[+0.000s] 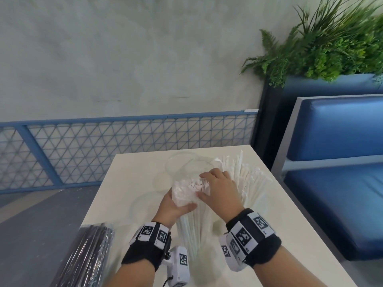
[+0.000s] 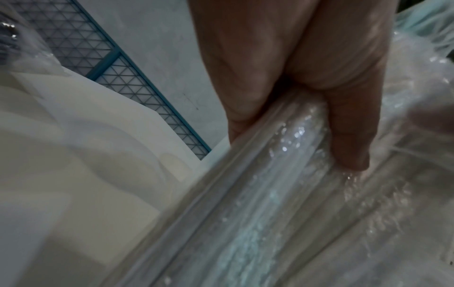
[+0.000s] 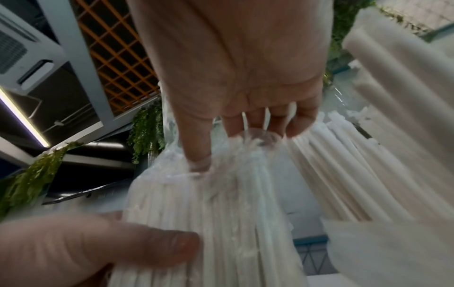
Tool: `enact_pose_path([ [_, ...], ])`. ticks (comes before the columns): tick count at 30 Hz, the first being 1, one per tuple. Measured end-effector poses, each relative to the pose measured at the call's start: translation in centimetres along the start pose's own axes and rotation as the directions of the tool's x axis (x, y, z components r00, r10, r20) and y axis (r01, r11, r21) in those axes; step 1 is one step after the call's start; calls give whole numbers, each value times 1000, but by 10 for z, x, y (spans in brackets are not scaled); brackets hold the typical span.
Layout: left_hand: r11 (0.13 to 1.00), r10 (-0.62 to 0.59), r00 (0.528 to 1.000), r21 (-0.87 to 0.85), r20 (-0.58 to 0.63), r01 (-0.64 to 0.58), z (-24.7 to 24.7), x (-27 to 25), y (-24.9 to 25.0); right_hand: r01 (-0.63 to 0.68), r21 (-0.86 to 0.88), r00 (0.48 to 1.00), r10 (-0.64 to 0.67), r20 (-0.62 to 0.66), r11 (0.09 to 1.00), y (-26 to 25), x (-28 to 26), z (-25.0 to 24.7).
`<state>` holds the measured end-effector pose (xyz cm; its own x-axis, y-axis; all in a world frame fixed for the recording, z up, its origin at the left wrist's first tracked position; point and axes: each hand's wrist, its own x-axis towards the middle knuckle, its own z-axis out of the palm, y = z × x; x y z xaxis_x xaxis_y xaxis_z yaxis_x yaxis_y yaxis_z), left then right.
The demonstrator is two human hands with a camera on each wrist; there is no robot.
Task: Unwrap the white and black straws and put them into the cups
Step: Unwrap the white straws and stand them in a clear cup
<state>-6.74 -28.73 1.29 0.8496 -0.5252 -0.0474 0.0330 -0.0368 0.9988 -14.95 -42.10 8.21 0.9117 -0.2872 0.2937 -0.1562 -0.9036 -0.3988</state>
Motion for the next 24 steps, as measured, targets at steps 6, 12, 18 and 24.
enact_pose_path([
  [6,998,43,999,-51,-4,-44,-1,-1,-2,-111,305,988,72,135,946,7,-6,3],
  [12,994,41,999,-107,30,-38,-5,-3,-1,-192,529,981,152,118,827,11,-14,26],
  [18,995,53,996,-84,65,-48,-4,-3,2,-214,449,977,192,94,867,9,-5,44],
  [24,998,33,999,-62,22,-32,0,-2,1,-285,594,951,301,75,752,6,-13,50],
])
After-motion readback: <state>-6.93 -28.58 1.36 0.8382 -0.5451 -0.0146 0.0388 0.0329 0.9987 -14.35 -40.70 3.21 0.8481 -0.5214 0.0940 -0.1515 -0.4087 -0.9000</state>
